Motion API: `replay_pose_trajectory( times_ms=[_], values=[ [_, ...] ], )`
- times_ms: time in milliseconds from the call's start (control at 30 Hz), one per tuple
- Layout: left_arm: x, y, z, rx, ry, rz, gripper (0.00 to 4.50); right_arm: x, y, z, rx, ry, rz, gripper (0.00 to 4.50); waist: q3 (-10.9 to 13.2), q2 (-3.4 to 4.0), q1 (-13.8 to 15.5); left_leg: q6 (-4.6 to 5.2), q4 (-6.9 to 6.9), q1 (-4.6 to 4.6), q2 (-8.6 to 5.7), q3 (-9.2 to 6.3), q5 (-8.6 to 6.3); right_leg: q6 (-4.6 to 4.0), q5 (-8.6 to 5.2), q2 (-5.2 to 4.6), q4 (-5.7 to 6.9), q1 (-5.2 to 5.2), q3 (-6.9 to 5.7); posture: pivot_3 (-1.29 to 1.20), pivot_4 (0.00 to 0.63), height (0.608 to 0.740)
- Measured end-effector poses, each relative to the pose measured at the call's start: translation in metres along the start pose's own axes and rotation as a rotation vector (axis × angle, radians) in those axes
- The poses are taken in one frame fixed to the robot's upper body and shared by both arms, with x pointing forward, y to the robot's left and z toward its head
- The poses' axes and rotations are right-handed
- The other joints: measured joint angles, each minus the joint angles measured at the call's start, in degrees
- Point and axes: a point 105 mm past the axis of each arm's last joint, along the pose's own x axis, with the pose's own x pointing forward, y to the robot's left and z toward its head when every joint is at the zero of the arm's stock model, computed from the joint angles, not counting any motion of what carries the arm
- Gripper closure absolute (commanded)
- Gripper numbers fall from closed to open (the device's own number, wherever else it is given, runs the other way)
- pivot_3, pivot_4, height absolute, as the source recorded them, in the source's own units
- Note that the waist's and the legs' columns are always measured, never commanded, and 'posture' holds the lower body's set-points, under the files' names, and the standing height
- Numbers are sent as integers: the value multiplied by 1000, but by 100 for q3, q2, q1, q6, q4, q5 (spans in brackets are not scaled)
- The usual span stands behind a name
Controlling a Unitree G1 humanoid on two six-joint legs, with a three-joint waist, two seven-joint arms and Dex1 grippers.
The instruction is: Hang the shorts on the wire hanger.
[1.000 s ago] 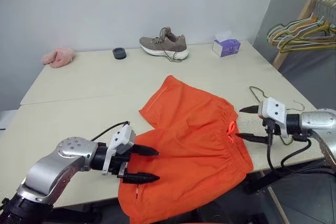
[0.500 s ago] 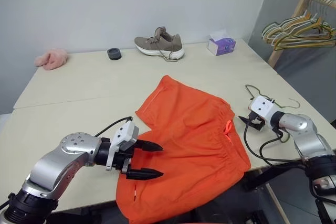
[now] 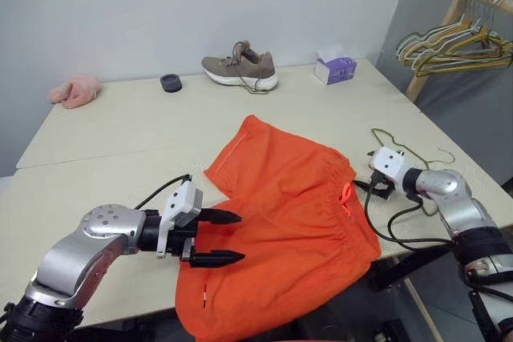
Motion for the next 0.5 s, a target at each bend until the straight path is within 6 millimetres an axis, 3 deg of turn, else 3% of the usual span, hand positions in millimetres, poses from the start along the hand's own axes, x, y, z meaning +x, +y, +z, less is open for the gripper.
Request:
replay_pose_trajectory(
  times_ms=[200,500],
  values=[
    [-1,-2,-6,-4,5,11,527,-7,11,5,56,-17,49,0,-3,0,12,0,1,1,0,-2,0,0,0,0,1,1,-1,-185,23,740],
    [0,-1,5,20,10,3,527,-9,14,7,87,-20,68,0,-4,-1,11,0,2,1,0,0,0,4,0,0,1,1,-1,-178,19,740]
  ],
)
